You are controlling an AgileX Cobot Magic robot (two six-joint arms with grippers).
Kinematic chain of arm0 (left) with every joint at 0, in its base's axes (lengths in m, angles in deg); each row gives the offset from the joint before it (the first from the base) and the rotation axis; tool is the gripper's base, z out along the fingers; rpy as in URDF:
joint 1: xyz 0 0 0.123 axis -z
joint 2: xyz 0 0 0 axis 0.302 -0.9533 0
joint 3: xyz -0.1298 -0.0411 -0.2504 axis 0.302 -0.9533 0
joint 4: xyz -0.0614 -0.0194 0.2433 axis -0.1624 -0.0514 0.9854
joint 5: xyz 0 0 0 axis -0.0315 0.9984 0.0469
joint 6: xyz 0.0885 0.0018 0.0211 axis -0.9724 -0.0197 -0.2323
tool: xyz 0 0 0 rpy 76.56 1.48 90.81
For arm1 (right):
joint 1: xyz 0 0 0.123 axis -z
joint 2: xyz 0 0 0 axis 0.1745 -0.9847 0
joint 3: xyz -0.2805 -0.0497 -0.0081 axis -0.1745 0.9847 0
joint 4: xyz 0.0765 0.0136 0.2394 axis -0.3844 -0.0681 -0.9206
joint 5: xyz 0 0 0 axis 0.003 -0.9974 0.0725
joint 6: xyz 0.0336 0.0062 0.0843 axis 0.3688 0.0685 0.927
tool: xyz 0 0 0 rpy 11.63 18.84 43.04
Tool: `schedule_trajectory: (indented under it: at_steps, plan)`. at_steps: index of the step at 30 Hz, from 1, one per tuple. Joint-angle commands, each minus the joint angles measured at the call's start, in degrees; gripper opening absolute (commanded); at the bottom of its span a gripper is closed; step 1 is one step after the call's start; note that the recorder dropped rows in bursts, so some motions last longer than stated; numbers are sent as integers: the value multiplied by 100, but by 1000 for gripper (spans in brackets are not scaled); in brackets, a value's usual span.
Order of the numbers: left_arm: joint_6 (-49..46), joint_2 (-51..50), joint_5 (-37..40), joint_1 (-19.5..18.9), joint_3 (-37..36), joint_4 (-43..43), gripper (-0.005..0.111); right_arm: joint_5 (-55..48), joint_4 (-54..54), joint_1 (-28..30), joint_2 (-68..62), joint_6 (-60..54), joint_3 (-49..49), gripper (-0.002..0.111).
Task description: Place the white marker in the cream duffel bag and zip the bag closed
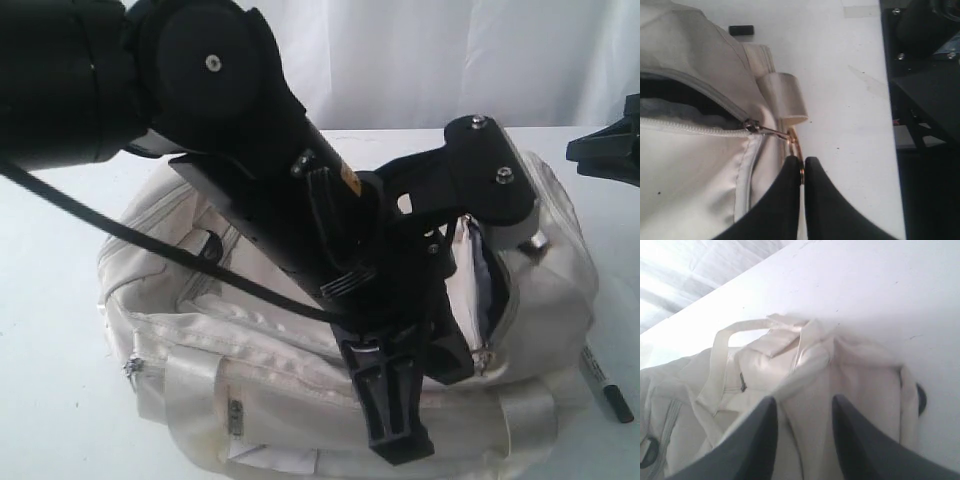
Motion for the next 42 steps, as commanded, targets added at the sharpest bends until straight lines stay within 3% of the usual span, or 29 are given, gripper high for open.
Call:
schedule_trajectory:
  at_steps: [1,10,18,26,33,42]
  plan:
    - [-9,94,231,69,-37,-177,0,163,24,21,149,-73,-30,47]
    - [-9,84,-192,69,-37,-177,0,-273,600,-148,1039,365,-38,49]
    - [-205,84,-794,69,-37,-177,0,-638,2329,-942,2114,1816,-2,49]
    - [-294,84,-826,69,-37,-177,0,-618,2595,-1533,2728,2367,729,49]
    - [-308,84,-816,69,-37,-177,0,-332,2641,-1982,2959,2496,1387,65]
    - [-308,84,-806,69,-37,-177,0,-303,3638,-2625,2974,3372,1387,66]
